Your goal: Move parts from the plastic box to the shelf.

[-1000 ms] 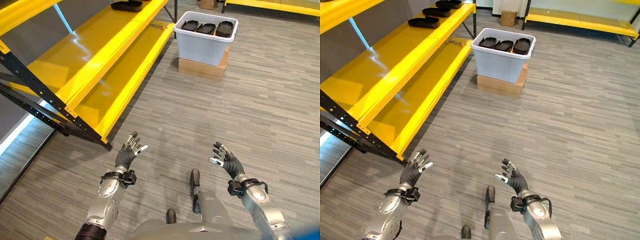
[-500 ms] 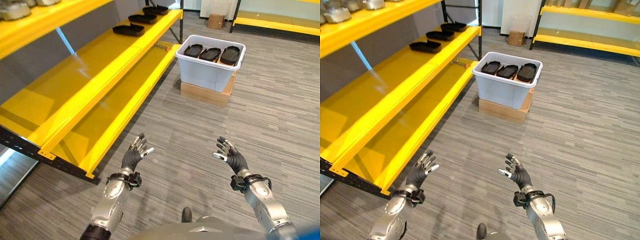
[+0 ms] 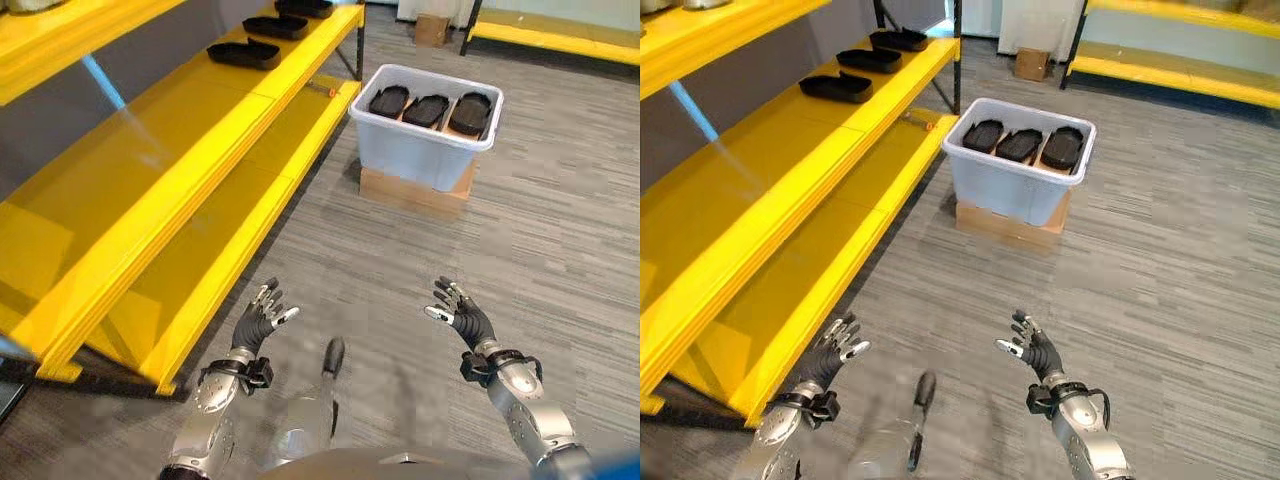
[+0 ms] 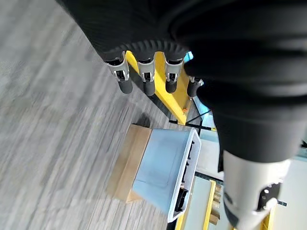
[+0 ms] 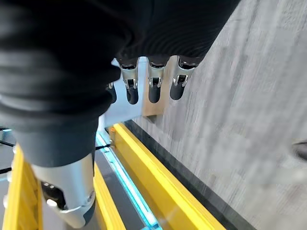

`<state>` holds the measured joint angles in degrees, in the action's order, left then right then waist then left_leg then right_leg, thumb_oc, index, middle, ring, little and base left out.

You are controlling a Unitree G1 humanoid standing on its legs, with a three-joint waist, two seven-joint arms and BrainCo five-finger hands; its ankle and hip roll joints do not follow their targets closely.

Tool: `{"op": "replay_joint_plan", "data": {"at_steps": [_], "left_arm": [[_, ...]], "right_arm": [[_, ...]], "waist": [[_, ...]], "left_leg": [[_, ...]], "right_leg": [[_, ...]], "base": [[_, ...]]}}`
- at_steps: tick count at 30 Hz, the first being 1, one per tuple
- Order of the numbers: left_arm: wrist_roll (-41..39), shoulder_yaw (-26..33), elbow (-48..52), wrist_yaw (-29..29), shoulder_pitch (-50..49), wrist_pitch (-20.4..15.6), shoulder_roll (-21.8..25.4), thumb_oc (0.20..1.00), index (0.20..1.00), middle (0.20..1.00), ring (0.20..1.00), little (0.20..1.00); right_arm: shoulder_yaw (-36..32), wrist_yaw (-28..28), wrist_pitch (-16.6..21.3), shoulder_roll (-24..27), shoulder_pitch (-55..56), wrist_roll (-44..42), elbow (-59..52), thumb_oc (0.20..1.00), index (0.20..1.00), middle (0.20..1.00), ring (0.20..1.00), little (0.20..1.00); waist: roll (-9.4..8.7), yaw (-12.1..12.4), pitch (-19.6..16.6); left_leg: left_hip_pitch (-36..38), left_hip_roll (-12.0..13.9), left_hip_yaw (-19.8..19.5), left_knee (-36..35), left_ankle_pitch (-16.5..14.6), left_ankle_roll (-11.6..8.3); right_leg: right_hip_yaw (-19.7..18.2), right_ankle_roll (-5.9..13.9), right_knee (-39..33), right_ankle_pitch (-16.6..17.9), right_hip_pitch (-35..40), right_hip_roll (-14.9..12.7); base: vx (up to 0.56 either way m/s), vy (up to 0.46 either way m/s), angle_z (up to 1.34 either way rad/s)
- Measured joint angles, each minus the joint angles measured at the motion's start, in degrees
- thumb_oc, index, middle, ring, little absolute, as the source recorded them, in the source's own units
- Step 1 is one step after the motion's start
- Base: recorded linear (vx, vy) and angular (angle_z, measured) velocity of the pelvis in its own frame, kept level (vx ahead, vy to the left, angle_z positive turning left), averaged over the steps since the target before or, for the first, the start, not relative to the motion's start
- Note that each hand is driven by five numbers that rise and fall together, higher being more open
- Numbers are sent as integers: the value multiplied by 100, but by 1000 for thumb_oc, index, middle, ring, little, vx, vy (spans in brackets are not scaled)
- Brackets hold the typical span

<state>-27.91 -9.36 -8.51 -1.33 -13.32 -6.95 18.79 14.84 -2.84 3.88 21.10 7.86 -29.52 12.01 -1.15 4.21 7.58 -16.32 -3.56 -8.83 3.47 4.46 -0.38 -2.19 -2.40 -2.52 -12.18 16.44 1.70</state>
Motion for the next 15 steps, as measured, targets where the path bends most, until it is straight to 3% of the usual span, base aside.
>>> {"op": "replay_joint_plan", "data": {"at_steps": [2,4,6,7,8,9,10,11,12,13,15], "left_arm": [[28,-11,23,0,100,2,14,1000,1000,1000,1000,1000],[33,-2,48,4,275,-2,32,1000,1000,1000,1000,1000],[35,-12,35,20,266,-11,74,1000,1000,1000,1000,1000],[36,-12,41,37,354,-11,104,1000,1000,1000,1000,1000],[36,-14,37,48,291,-12,138,1000,1000,1000,1000,1000],[39,-24,41,53,369,-18,176,1000,1000,1000,1000,1000],[43,-25,40,81,383,-14,259,1000,1000,1000,1000,1000],[45,-69,40,138,376,6,323,1000,1000,1000,1000,1000],[49,-87,55,143,344,5,367,1000,1000,1000,1000,1000],[51,-89,65,141,332,3,402,1000,1000,1000,1000,1000],[50,-70,70,146,305,1,441,1000,1000,1000,1000,1000]], "right_arm": [[10,-71,-5,-40,95,68,-26,1000,1000,1000,1000,1000],[13,-107,-51,-83,102,67,-135,1000,1000,1000,1000,1000],[164,-196,-52,-130,107,79,-197,1000,1000,1000,1000,1000],[178,-213,-54,-195,66,99,-201,1000,1000,1000,1000,1000],[189,-220,-56,-284,114,111,-200,1000,1000,1000,1000,1000],[215,-224,-61,-320,125,112,-201,1000,1000,1000,1000,1000],[264,-268,-81,-318,51,122,-212,1000,1000,1000,1000,1000],[249,-282,-88,-336,-25,161,-269,1000,1000,1000,1000,1000],[253,-292,-100,-369,22,166,-272,1000,1000,1000,1000,1000],[258,-300,-103,-393,56,166,-274,1000,1000,1000,1000,1000],[259,-317,-109,-421,92,164,-276,1000,1000,1000,1000,1000]], "waist": [[-219,-6,-104],[-222,-10,-108],[-168,-2,-143],[-186,-27,-148],[-219,-14,-215],[-220,-65,-232],[-195,-84,-149],[-101,-152,-86],[10,-185,-39],[65,-191,-18],[163,-193,14]], "left_leg": [[27,-217,185,42,108,29],[118,-339,305,172,182,146],[404,-389,413,145,162,285],[508,-448,432,131,54,427],[592,-488,474,49,87,379],[664,-550,467,42,-15,537],[789,-557,529,15,-56,660],[938,-543,522,-29,-60,705],[1169,-522,520,-124,-48,718],[1293,-531,508,-158,-121,811],[1501,-483,579,-285,-149,845]], "right_leg": [[1,228,363,-252,-83,-259],[1,402,853,-348,-202,-409],[-6,714,2141,-490,-618,-513],[-28,774,2591,-415,-807,-528],[-24,852,3168,-443,-1047,-590],[-62,968,3443,-272,-1240,-600],[-7,1216,4551,153,-1796,-666],[221,1198,5259,176,-2118,-798],[479,1114,5296,73,-2285,-862],[616,1064,5236,38,-2447,-922],[1107,907,4395,-100,-2717,-1007]], "base": [[345,230,-21],[306,203,-25],[205,162,-36],[189,211,-15],[185,237,0],[245,317,-12],[192,235,-6],[293,248,-7],[241,163,6],[245,112,-11],[180,20,-13]]}}
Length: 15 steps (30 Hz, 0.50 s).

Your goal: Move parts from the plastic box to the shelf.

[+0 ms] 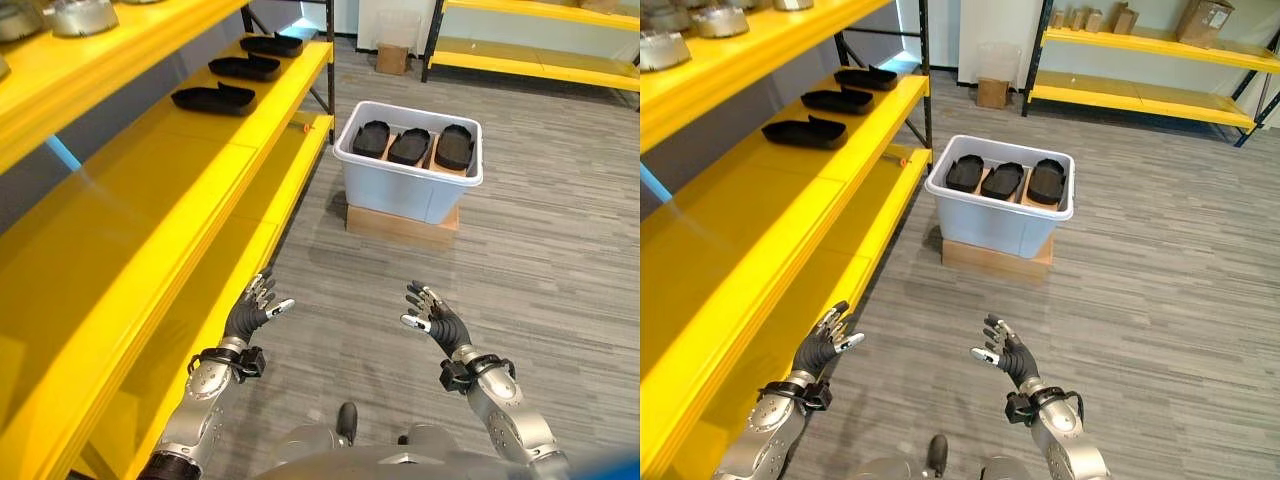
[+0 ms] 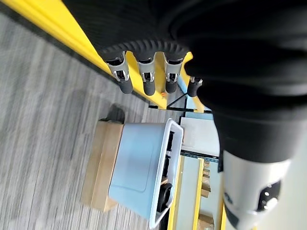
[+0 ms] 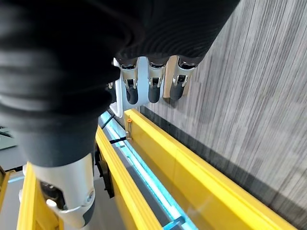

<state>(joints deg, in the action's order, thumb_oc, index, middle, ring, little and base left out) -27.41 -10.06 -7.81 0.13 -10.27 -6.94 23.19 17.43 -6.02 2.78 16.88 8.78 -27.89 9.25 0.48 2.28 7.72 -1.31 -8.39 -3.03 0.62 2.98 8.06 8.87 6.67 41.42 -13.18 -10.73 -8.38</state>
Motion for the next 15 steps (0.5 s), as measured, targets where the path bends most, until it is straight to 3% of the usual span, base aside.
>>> {"op": "replay_joint_plan", "data": {"at_steps": [2,5,6,9,12,15], "left_arm": [[-1,-8,-3,-6,-42,2,-25,1000,1000,1000,1000,1000],[-2,-8,-57,-12,-101,6,-80,1000,1000,1000,1000,1000],[-1,-1,-81,-21,-90,10,-95,1000,1000,1000,1000,1000],[1,9,-90,-42,-116,7,-115,1000,1000,1000,1000,1000],[-1,0,-90,-126,-169,5,-201,1000,1000,1000,1000,1000],[-2,-50,-125,-155,-206,12,-414,1000,1000,1000,1000,1000]], "right_arm": [[2,-1,-8,1,23,-1,26,1000,1000,1000,1000,1000],[3,0,-22,-3,2,-5,74,1000,1000,1000,1000,1000],[6,4,-24,-1,2,-6,69,1000,1000,1000,1000,1000],[40,7,-65,-8,10,-4,73,1000,1000,1000,1000,1000],[48,12,-73,-10,64,-3,75,1000,1000,1000,1000,1000],[-7,23,-103,33,152,-4,94,1000,1000,1000,1000,1000]], "waist": [[9,-40,24],[4,0,27],[-25,-9,21],[-119,-146,14],[-219,-197,-60],[-134,-311,-356]], "left_leg": [[128,15,72,-58,-65,45],[216,63,245,-59,-250,-5],[269,77,343,-52,-343,-47],[518,86,422,-89,-540,-103],[859,102,370,-177,-730,-172],[1070,377,26,-156,-1066,-422]], "right_leg": [[212,-76,-727,57,-231,39],[570,-172,-2043,406,-372,60],[617,-79,-2952,882,-511,71],[553,54,-4146,1515,-461,33],[531,39,-4285,1644,-262,-12],[563,-287,-4265,2247,-14,193]], "base": [[248,-42,-14],[203,-72,-40],[251,-72,-43],[274,-63,-22],[405,-112,2],[314,-131,48]]}}
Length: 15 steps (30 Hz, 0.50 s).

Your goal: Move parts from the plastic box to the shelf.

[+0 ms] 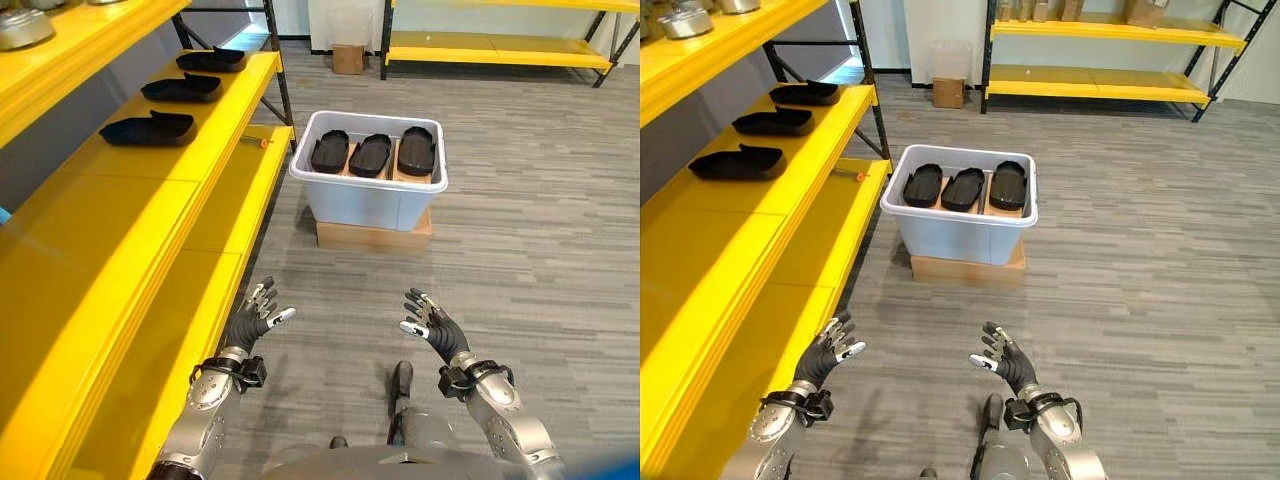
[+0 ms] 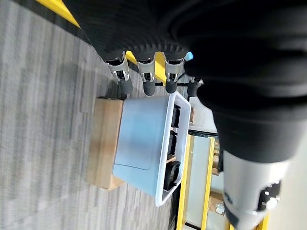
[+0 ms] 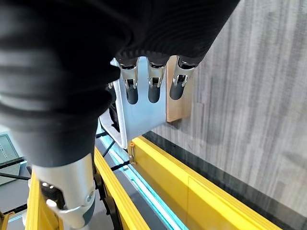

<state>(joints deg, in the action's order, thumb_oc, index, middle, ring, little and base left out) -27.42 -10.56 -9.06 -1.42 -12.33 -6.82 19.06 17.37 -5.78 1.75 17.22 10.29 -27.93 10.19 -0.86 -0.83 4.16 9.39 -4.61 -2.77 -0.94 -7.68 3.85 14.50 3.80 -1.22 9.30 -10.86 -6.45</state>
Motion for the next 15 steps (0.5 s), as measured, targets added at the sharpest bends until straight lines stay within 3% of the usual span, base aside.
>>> {"op": "replay_joint_plan", "data": {"at_steps": [3,5,6,7,8,9,10,13,14,15], "left_arm": [[-6,-40,11,2,54,-12,-79,1000,1000,1000,1000,1000],[-11,-62,-14,4,104,-8,-66,1000,1000,1000,1000,1000],[-18,-76,-18,4,107,-8,-60,1000,1000,1000,1000,1000],[-48,-119,-21,5,133,-14,-71,1000,1000,1000,1000,1000],[-71,-169,-17,2,230,-15,-56,1000,1000,1000,1000,1000],[-72,-232,-16,3,265,-18,-55,1000,1000,1000,1000,1000],[-71,-311,-35,-1,301,-9,-23,1000,1000,1000,1000,1000],[-73,-332,-15,1,385,-8,-56,1000,1000,1000,1000,1000],[-74,-313,-16,5,381,-6,-54,1000,1000,1000,1000,1000],[-73,-297,-20,5,349,0,-55,1000,1000,1000,1000,1000]], "right_arm": [[-76,37,2,180,-19,-4,0,1000,1000,1000,1000,1000],[-135,56,4,222,-69,-6,18,1000,1000,1000,1000,1000],[-129,59,10,227,-75,-8,26,1000,1000,1000,1000,1000],[-126,58,33,254,-74,-28,41,1000,1000,1000,1000,1000],[-141,58,55,269,-57,-62,32,1000,1000,1000,1000,1000],[-102,56,48,331,-34,-99,41,1000,1000,1000,1000,1000],[-86,62,50,365,5,-119,43,1000,1000,1000,1000,1000],[-113,137,43,350,68,-122,49,1000,1000,1000,1000,1000],[-116,150,45,344,-7,-124,48,1000,1000,1000,1000,1000],[-125,151,44,350,-49,-124,49,1000,1000,1000,1000,1000]], "waist": [[159,23,-137],[92,19,-88],[53,19,-82],[-12,99,-42],[-20,74,-21],[-78,218,22],[-136,265,70],[-397,341,311],[-543,388,497],[-563,402,557]], "left_leg": [[79,425,-92,241,-194,-276],[-86,562,-56,1132,-433,-498],[-200,575,-64,1577,-488,-549],[-719,561,-93,2917,-502,-626],[-1107,567,-112,3671,-446,-703],[-1637,553,-177,4727,44,-801],[-2047,483,-303,5384,72,-782],[-2696,382,-167,5127,-47,-699],[-2859,375,54,4027,-55,-629],[-2836,457,187,3353,3,-589]], "right_leg": [[140,-379,6,-142,217,408],[191,-652,10,-254,517,565],[174,-627,5,-424,626,599],[141,-754,11,-589,769,716],[134,-817,-6,-606,782,721],[35,-995,14,-732,852,820],[24,-1095,3,-829,935,842],[-31,-1098,-8,-972,1058,762],[-96,-1097,-75,-989,1153,696],[-108,-1096,-121,-988,1201,696]], "base": [[430,-183,25],[263,-161,4],[259,-206,-11],[199,-197,-9],[203,-198,-39],[164,-138,-34],[200,-94,-39],[220,2,-3],[297,57,-9],[335,94,-27]]}}
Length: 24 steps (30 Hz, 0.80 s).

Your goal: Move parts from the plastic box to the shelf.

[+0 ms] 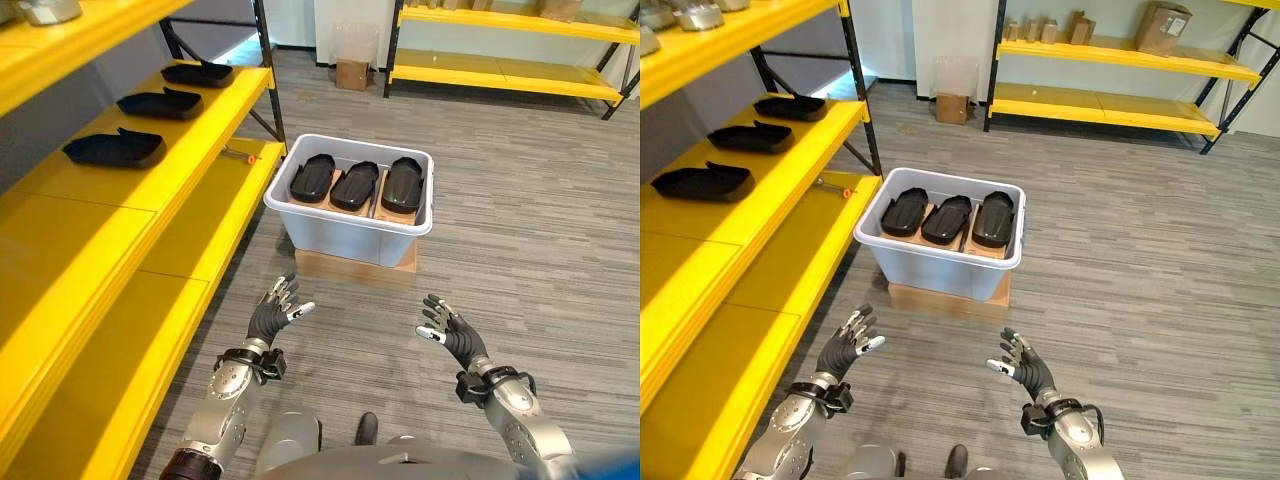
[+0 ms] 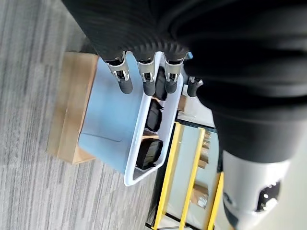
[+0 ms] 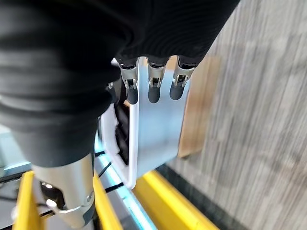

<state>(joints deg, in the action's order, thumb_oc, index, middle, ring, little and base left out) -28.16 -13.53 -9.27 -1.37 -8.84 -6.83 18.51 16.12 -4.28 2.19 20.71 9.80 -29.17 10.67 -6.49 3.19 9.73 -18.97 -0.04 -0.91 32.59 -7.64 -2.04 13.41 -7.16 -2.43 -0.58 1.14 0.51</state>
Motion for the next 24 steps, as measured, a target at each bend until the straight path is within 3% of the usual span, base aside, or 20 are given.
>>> {"op": "replay_joint_plan", "data": {"at_steps": [1,2,3,5,8,10,11,13,14,18,19,20,21,22,24], "left_arm": [[0,18,-16,2,-51,6,3,1000,1000,1000,1000,1000],[2,42,-34,1,-115,9,10,1000,1000,1000,1000,1000],[2,59,-48,15,-138,7,-3,1000,1000,1000,1000,1000],[4,114,-132,39,-69,-3,-7,1000,1000,1000,1000,1000],[2,151,-135,62,-123,-9,-17,1000,1000,1000,1000,1000],[2,174,-122,76,-164,-11,62,1000,1000,1000,1000,1000],[3,168,-119,106,-125,-7,138,1000,1000,1000,1000,1000],[2,177,-117,142,-65,-10,182,1000,1000,1000,1000,1000],[1,170,-61,150,167,-8,226,1000,1000,1000,1000,1000],[5,176,-46,171,404,-23,285,1000,1000,1000,1000,1000],[5,169,-48,171,430,-26,274,1000,1000,1000,1000,1000],[5,177,-53,175,401,-29,268,1000,1000,1000,1000,1000],[4,179,-49,177,358,-34,280,1000,1000,1000,1000,1000],[6,178,-43,185,286,-30,352,1000,1000,1000,1000,1000],[15,167,-42,179,186,-3,399,1000,1000,1000,1000,1000]], "right_arm": [[-22,3,6,5,-53,1,8,1000,1000,1000,1000,1000],[-19,22,7,1,-37,1,34,1000,1000,1000,1000,1000],[-35,50,11,39,-15,2,45,1000,1000,1000,1000,1000],[-3,54,18,33,-70,6,132,1000,1000,1000,1000,1000],[-20,43,9,69,59,13,177,1000,1000,1000,1000,1000],[30,23,2,-70,126,7,178,1000,1000,1000,1000,1000],[59,-1,-2,-198,121,5,162,1000,1000,1000,1000,1000],[88,-40,4,-305,115,5,137,1000,1000,1000,1000,1000],[89,-46,0,-373,-32,0,73,1000,1000,1000,1000,1000],[208,-134,1,-459,-333,0,-23,1000,1000,1000,1000,1000],[211,-140,4,-461,-345,0,-25,1000,1000,1000,1000,1000],[227,-157,3,-476,-340,1,-21,1000,1000,1000,1000,1000],[253,-163,2,-482,-304,1,-17,1000,1000,1000,1000,1000],[301,-174,-1,-495,-295,6,-12,1000,1000,1000,1000,1000],[298,-174,-4,-484,-290,12,-11,1000,1000,1000,1000,1000]], "waist": [[85,13,72],[189,19,66],[329,-18,77],[487,25,-21],[561,73,-55],[454,151,-136],[230,157,-259],[111,157,-326],[100,138,-324],[354,199,-310],[391,188,-312],[432,192,-320],[428,201,-365],[492,217,-323],[628,115,-281]], "left_leg": [[-25,169,76,-708,188,-4],[241,318,179,-1902,456,-83],[460,452,-87,-2880,823,-104],[509,489,-635,-3525,1073,-192],[744,551,-263,-3408,1167,-50],[840,321,-241,-3278,1724,12],[810,106,-166,-3102,1674,93],[833,-115,-98,-3021,1587,233],[846,-291,-81,-2941,1372,424],[1260,-556,48,-2955,1115,749],[1320,-598,34,-2932,1054,841],[1501,-667,14,-2953,979,923],[1518,-678,31,-2936,957,926],[1613,-753,68,-2911,772,1123],[1755,-734,39,-2843,632,1217]], "right_leg": [[25,53,-39,35,172,84],[12,139,-180,-18,366,177],[-20,151,-178,-112,571,290],[-212,255,-208,-297,764,327],[-261,493,-180,-589,1204,271],[-406,693,18,-910,1279,6],[-412,808,203,-1073,1275,-250],[-444,908,470,-1213,1174,-482],[-470,954,793,-1182,1095,-690],[-503,1130,2421,-1113,618,-1059],[-529,1269,2857,-1051,458,-1129],[-645,1422,3769,-1003,93,-1291],[-698,1429,3968,-970,0,-1328],[-696,1418,4300,-659,-359,-1424],[-365,1410,4656,-687,-556,-1603]], "base": [[349,120,-25],[476,185,-22],[425,183,-13],[357,206,-23],[348,242,-15],[372,315,-26],[286,268,-19],[234,264,2],[264,309,14],[237,300,-2],[194,310,20],[158,285,13],[190,293,1],[209,247,-1],[264,127,-13]]}}
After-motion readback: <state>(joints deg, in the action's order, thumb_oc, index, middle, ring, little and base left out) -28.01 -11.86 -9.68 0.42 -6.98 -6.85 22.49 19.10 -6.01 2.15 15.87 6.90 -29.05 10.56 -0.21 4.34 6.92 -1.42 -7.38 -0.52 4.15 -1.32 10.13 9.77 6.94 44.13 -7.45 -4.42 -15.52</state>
